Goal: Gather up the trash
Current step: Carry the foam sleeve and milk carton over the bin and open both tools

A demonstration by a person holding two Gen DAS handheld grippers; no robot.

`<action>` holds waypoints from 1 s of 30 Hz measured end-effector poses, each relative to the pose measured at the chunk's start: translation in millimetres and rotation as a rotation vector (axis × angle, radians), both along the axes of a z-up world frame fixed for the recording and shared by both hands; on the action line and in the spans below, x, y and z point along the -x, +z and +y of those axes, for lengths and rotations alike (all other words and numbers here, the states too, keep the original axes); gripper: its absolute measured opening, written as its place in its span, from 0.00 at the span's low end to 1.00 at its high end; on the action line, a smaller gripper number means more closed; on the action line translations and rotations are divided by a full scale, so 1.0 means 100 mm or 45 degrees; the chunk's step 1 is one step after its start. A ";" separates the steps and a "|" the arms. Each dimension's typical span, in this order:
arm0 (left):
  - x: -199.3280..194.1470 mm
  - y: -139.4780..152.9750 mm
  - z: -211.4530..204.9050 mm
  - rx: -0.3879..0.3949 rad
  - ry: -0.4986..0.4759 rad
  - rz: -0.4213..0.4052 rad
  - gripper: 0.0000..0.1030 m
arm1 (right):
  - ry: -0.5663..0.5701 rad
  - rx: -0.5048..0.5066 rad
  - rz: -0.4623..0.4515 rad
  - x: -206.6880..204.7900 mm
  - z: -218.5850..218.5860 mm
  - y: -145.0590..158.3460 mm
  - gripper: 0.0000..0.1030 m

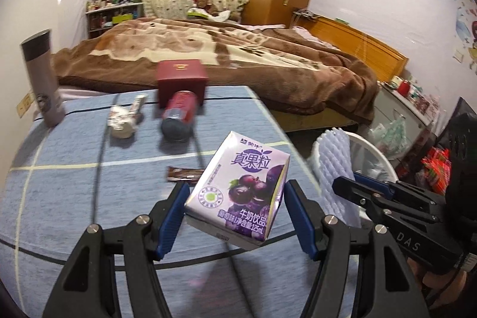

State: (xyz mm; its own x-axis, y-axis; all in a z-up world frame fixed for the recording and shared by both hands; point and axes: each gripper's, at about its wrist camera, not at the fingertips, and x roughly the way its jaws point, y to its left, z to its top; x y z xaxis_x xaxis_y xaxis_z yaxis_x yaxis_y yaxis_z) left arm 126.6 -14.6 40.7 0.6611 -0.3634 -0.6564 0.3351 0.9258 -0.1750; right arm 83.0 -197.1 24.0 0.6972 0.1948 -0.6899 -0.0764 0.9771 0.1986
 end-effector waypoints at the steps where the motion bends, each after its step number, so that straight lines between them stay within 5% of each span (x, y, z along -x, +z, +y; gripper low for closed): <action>1: 0.00 0.00 -0.07 0.004 -0.015 -0.001 0.66 | -0.011 0.000 -0.002 0.01 -0.06 0.00 0.23; 17: -0.03 -0.01 -1.18 -0.002 -0.227 0.004 0.66 | -0.245 0.041 0.000 0.13 -0.99 0.03 0.23; 30: -0.18 -0.22 -1.95 -0.021 -0.341 0.090 0.66 | -0.340 0.060 0.121 0.06 -1.59 -0.25 0.23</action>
